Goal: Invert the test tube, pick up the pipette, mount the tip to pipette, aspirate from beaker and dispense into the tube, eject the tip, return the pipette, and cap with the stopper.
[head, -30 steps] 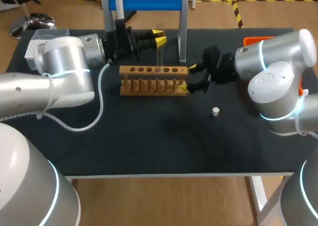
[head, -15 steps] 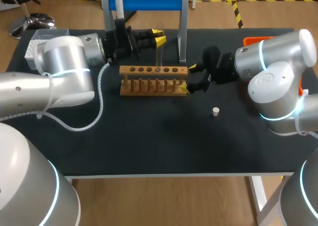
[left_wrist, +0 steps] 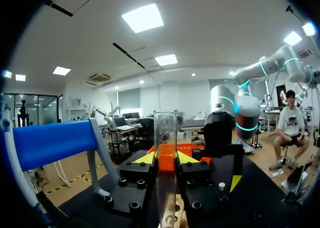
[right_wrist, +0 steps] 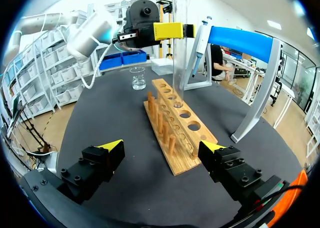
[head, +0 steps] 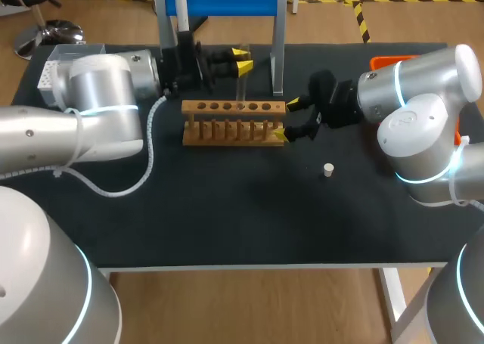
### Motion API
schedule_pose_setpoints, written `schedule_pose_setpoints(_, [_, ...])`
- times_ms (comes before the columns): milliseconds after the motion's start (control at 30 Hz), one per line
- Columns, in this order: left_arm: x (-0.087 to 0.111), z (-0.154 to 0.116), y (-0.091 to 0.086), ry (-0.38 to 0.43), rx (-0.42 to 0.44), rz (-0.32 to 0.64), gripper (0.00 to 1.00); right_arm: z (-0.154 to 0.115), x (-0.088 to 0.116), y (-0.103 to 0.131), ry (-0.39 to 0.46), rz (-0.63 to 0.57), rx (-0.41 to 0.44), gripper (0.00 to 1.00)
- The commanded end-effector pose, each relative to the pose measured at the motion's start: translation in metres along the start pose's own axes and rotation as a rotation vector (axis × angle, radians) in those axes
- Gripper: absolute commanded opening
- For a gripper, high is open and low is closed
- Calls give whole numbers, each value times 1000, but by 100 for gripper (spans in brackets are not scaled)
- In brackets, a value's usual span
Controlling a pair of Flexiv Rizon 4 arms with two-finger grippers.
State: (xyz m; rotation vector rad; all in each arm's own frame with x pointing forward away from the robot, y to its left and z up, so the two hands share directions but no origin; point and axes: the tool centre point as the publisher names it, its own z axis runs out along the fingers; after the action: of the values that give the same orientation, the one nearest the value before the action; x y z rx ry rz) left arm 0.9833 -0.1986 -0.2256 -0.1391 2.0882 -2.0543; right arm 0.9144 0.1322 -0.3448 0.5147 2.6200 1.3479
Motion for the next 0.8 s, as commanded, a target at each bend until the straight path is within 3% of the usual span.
schedule_pose_setpoints(33, [0,-3,-6,9,-44,-5,0,-1,0,0,1,0,-1,100])
schedule_pose_setpoints(267, [1,-2,1,23,-118,-6,0,-1,0,0,1,0,-1,100])
schedule_pose_setpoints(800, [-2,-1,15,0,-105,-15,0,-1,0,0,1,0,-1,100])
